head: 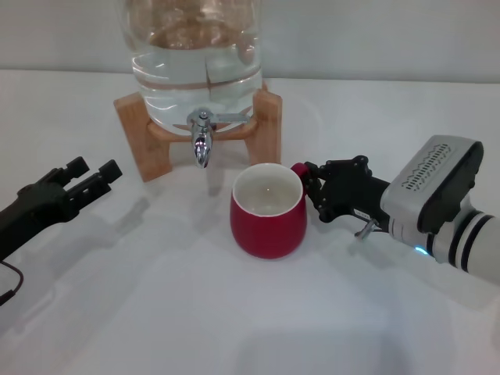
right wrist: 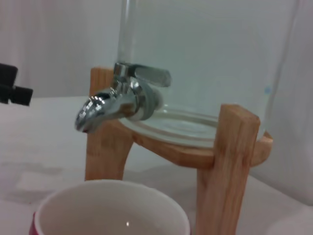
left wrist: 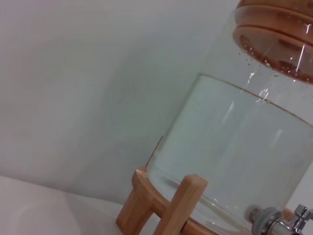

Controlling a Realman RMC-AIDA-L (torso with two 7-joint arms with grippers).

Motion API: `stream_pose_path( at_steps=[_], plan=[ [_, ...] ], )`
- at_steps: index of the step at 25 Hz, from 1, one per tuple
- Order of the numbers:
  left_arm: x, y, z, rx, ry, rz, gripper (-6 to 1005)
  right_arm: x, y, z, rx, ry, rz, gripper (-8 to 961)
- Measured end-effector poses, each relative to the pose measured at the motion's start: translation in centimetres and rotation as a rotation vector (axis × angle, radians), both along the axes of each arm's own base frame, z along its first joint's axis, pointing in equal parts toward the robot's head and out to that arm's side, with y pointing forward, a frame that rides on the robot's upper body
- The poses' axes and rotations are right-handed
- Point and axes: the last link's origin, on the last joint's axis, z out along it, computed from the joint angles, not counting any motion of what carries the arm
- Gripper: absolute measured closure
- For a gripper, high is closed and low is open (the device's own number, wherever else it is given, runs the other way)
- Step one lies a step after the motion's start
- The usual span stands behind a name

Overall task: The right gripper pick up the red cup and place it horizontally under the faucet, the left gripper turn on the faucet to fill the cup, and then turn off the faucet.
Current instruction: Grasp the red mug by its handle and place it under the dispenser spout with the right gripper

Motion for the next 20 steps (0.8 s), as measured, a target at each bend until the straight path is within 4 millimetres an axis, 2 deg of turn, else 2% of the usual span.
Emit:
stream_pose_path(
  at_steps=[13, 20],
  plan=[
    [0.2, -0.1, -0.1, -0.002, -0.009, -0.011, 107, -0.9, 0.7, -0.9, -0.015, -0.020, -0.037, 869],
    [0.4, 0.1, -0.1, -0.002, -0.010, -0.017, 107, -2.9, 0.8, -1.9, -0.048, -0.042, 0.005, 869]
  ],
)
